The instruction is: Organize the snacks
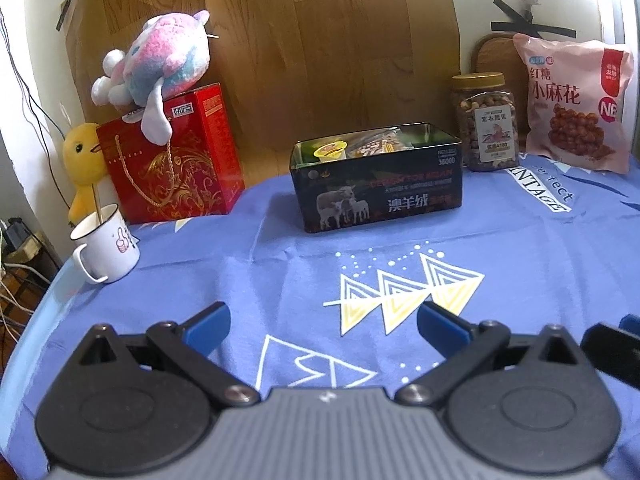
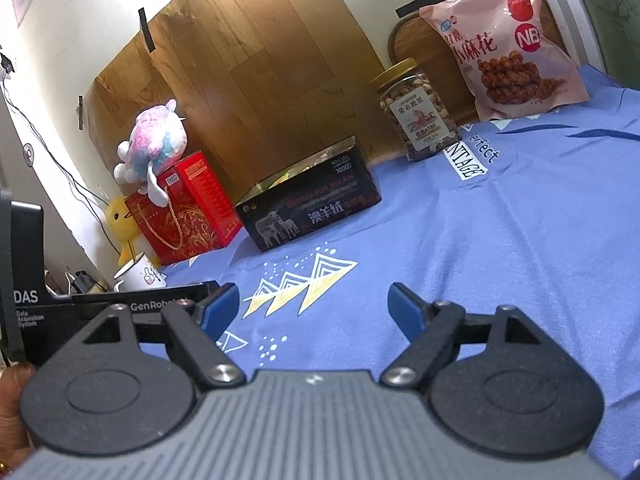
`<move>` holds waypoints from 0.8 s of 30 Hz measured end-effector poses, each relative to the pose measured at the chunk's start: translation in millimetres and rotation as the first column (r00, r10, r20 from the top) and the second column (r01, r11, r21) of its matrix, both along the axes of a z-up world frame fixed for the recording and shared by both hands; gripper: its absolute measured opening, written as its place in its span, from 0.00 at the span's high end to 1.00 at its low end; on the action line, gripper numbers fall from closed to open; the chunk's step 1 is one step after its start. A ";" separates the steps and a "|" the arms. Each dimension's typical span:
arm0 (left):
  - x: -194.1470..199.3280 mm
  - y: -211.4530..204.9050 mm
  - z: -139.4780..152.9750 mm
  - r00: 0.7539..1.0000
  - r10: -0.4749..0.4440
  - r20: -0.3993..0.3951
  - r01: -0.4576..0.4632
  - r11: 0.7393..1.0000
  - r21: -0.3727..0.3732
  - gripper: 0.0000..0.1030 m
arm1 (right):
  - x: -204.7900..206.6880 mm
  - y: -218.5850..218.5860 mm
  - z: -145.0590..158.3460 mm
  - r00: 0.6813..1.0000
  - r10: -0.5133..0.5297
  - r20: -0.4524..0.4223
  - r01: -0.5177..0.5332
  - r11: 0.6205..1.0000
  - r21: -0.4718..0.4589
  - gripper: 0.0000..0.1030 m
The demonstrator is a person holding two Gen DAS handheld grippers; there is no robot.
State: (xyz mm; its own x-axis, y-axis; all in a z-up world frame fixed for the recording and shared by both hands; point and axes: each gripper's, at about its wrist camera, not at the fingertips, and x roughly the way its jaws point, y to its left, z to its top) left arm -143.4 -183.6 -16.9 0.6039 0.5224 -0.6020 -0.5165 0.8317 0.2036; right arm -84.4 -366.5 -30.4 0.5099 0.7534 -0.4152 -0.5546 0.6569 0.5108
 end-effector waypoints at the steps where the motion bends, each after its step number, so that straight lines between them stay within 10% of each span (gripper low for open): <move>1: 0.3 0.4 -0.3 1.000 0.001 -0.002 -0.001 1.000 0.000 0.00 | 0.0 0.1 0.1 1.000 -0.001 0.000 0.001 1.000 0.001 0.19; 24: 10.9 -5.9 -4.5 0.999 -0.001 -0.034 0.002 0.999 0.045 0.00 | 5.0 -7.7 -5.2 1.000 -0.021 -0.017 0.021 1.000 0.019 0.19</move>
State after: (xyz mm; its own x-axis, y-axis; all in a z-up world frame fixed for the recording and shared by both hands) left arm -132.5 -189.5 -21.4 0.5844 0.5488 -0.5977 -0.5076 0.8219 0.2584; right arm -79.3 -374.3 -35.6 0.5187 0.7507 -0.4092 -0.5324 0.6581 0.5324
